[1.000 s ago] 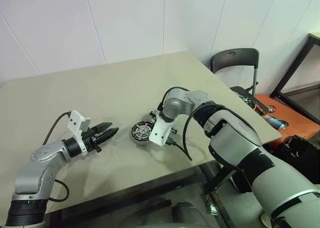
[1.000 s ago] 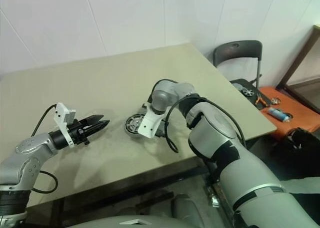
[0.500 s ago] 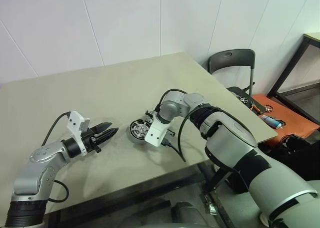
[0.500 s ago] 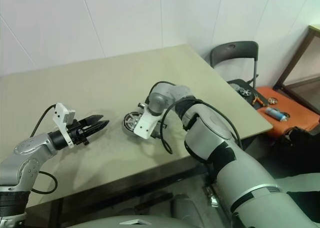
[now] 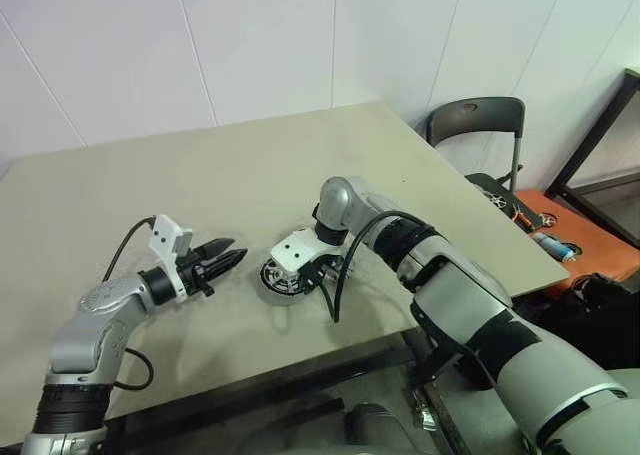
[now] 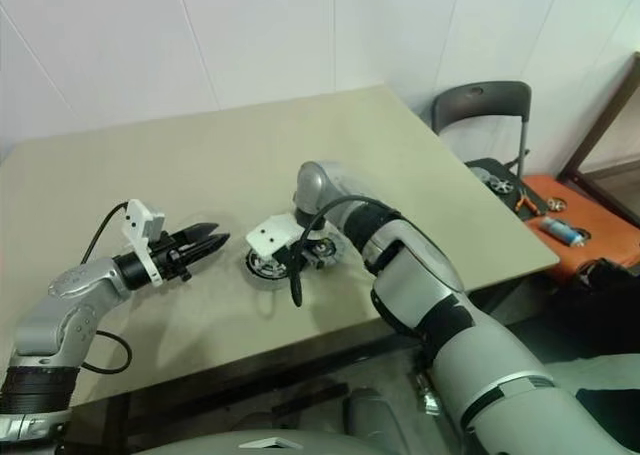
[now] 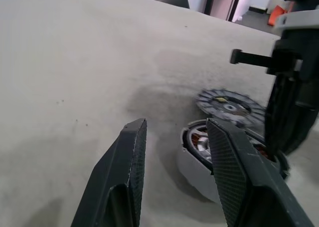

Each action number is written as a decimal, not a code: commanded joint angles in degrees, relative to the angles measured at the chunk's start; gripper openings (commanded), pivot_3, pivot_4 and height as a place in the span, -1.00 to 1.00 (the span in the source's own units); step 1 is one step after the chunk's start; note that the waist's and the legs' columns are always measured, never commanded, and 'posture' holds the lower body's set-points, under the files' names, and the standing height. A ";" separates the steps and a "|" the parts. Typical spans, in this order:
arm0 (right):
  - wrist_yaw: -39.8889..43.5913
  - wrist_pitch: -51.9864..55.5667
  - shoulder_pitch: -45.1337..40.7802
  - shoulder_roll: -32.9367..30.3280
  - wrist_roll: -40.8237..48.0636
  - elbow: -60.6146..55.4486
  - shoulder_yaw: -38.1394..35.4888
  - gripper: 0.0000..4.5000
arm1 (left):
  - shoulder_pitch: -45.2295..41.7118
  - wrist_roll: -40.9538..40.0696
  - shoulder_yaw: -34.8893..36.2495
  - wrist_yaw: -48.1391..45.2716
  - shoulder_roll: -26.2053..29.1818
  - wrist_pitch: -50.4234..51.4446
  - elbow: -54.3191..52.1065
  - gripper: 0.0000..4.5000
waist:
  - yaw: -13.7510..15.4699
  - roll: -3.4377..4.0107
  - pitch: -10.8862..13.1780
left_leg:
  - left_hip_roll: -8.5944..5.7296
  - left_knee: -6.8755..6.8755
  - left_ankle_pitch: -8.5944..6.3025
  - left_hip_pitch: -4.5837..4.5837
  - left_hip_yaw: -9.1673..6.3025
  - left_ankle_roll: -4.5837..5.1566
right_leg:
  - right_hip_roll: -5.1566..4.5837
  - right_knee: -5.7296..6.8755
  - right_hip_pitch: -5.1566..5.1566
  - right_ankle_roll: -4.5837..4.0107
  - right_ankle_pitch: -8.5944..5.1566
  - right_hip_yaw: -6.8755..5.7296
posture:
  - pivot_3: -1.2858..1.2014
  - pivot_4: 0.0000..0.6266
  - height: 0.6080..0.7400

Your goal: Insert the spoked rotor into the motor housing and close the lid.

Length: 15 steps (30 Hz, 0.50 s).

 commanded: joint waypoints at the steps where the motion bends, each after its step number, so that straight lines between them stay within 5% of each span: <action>1: 0.34 7.13 -0.66 2.84 1.68 -1.40 -2.30 -0.90 | -1.73 0.52 -0.42 -0.73 -0.27 -1.49 -0.09 -0.09 | 0.24 0.00 0.00 | 0.00 -0.01 0.00 0.00 0.00 0.00 | 0.03 0.00 -0.01 -0.01 0.00 0.00 | 0.03 -1.00 1.00; 13: -8.59 -3.29 1.23 4.11 -4.01 4.83 -1.35 -0.90 | 2.50 -0.49 2.41 -0.21 1.62 -0.40 -3.85 -0.09 | 0.39 -0.05 -0.03 | 0.04 0.07 0.01 0.21 0.06 0.00 | 0.14 0.16 0.13 0.00 0.00 0.02 | 0.03 -1.00 1.00; 15: -10.05 -4.75 1.15 4.48 -4.71 5.37 -1.36 -0.64 | 3.09 -0.64 2.85 0.04 1.79 -0.06 -4.51 -0.09 | 0.39 -0.05 -0.03 | 0.05 0.09 0.02 0.35 0.02 -0.01 | 0.18 0.20 0.25 0.01 -0.01 0.01 | 0.03 -1.00 1.00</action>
